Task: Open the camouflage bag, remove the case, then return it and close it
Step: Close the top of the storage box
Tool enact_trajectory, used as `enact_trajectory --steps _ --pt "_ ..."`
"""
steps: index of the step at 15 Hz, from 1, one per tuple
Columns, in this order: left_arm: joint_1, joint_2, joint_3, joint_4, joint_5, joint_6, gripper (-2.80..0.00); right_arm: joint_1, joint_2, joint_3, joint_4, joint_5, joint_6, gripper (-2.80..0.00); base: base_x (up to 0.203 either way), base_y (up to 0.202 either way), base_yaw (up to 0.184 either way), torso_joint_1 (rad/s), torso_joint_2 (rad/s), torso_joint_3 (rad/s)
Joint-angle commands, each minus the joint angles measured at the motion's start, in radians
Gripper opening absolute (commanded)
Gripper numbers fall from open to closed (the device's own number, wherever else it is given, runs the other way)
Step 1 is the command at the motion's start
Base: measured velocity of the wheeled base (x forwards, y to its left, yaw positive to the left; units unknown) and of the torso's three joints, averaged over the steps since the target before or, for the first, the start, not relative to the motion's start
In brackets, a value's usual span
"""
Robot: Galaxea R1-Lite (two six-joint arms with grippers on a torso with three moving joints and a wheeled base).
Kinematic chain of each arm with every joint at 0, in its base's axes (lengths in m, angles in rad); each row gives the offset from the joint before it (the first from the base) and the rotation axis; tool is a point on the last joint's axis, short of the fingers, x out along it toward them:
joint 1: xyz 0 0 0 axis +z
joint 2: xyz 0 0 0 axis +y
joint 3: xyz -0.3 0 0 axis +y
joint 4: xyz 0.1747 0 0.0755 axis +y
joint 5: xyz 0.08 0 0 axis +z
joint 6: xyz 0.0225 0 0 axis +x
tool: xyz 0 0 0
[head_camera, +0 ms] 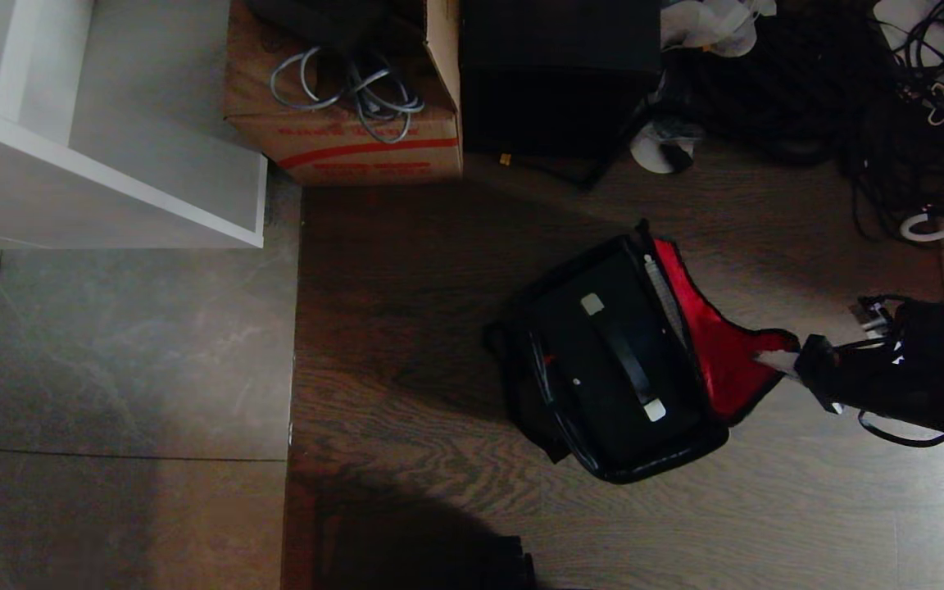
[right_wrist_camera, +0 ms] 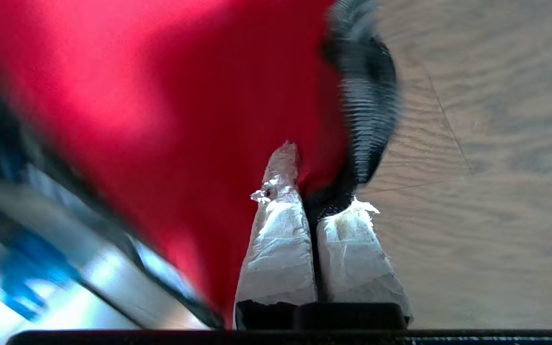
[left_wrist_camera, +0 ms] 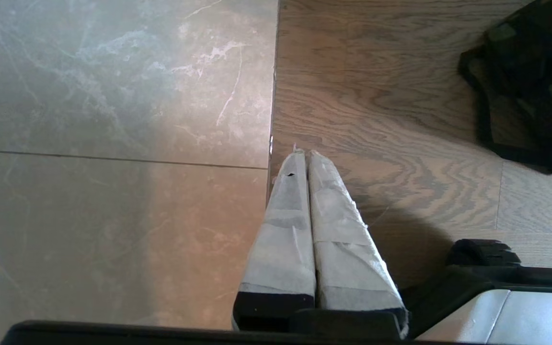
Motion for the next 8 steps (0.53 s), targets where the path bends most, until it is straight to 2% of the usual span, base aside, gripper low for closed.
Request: enact_trajectory --steps 1,3,6,8 --pt "0.000 0.000 0.000 -0.001 0.000 0.000 -2.80 0.001 -0.075 0.075 -0.078 0.025 -0.128 -2.80 0.000 0.000 0.000 0.000 0.00 0.000" --pt "0.000 0.000 0.000 -0.001 0.000 0.000 -2.80 0.004 -0.109 0.087 -0.101 0.041 -0.159 -2.80 0.000 0.000 0.000 0.000 0.00 0.000" --pt "0.000 0.000 0.000 0.000 0.000 0.000 -2.80 0.036 -0.146 0.102 -0.153 0.171 -0.183 -2.80 0.000 0.000 0.000 0.000 0.00 0.000" --pt "0.000 0.000 0.000 -0.001 0.000 0.000 -2.80 0.052 -0.172 0.145 -0.217 0.248 -0.233 -2.80 0.000 0.000 0.000 0.000 0.00 0.000"
